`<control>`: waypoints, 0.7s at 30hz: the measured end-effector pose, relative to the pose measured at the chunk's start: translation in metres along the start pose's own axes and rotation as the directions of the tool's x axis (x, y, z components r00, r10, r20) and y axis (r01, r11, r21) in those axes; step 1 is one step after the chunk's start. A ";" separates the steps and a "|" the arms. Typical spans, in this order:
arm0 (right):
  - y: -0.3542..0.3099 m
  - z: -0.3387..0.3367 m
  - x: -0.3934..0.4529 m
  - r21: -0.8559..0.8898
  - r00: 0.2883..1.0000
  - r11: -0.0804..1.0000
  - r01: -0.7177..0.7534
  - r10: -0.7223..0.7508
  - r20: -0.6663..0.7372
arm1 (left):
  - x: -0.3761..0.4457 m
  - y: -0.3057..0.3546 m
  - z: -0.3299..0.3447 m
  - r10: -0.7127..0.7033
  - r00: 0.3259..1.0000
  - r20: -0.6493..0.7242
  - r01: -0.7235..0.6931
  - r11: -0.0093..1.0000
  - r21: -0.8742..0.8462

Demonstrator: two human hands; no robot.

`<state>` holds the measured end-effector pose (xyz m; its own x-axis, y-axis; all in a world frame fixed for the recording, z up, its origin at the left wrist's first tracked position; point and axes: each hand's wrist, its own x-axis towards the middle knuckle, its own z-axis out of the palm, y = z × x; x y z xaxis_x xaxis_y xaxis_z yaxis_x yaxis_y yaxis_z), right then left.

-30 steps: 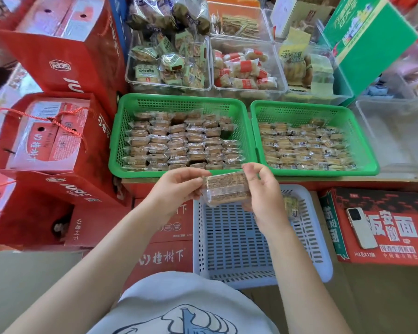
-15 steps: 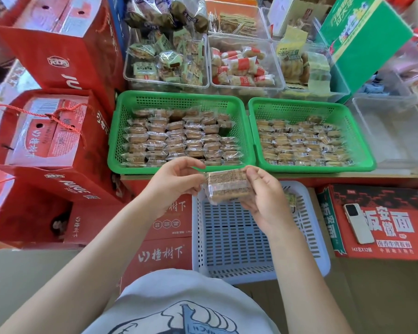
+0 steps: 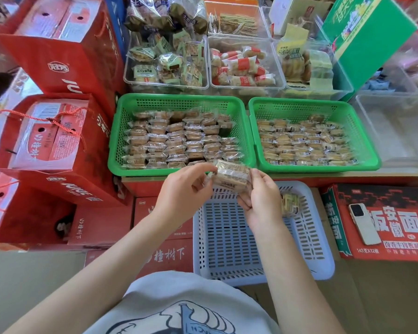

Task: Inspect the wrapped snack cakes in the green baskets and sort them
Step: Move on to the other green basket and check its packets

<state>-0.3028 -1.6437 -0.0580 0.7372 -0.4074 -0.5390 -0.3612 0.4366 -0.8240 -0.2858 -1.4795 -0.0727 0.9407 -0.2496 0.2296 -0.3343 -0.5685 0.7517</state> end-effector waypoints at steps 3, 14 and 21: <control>0.000 -0.001 0.001 0.042 1.000 0.999 0.001 -0.001 -0.002 | -0.001 -0.003 0.005 0.001 0.999 -0.037 -0.001 1.000 -0.010; -0.001 -0.007 0.013 -0.002 0.996 0.997 0.082 -0.082 0.034 | 0.010 -0.002 0.003 -0.539 0.774 0.333 0.612 0.501 -0.612; -0.005 -0.009 0.025 -0.170 0.973 0.960 0.221 -0.205 0.110 | 0.018 -0.013 0.012 -0.530 0.622 0.576 0.735 0.142 -0.663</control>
<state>-0.2876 -1.6633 -0.0694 0.8538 -0.3974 -0.3364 -0.2806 0.1931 -0.9402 -0.2649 -1.4866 -0.0858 0.7299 -0.3054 -0.6116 0.6815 0.2555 0.6858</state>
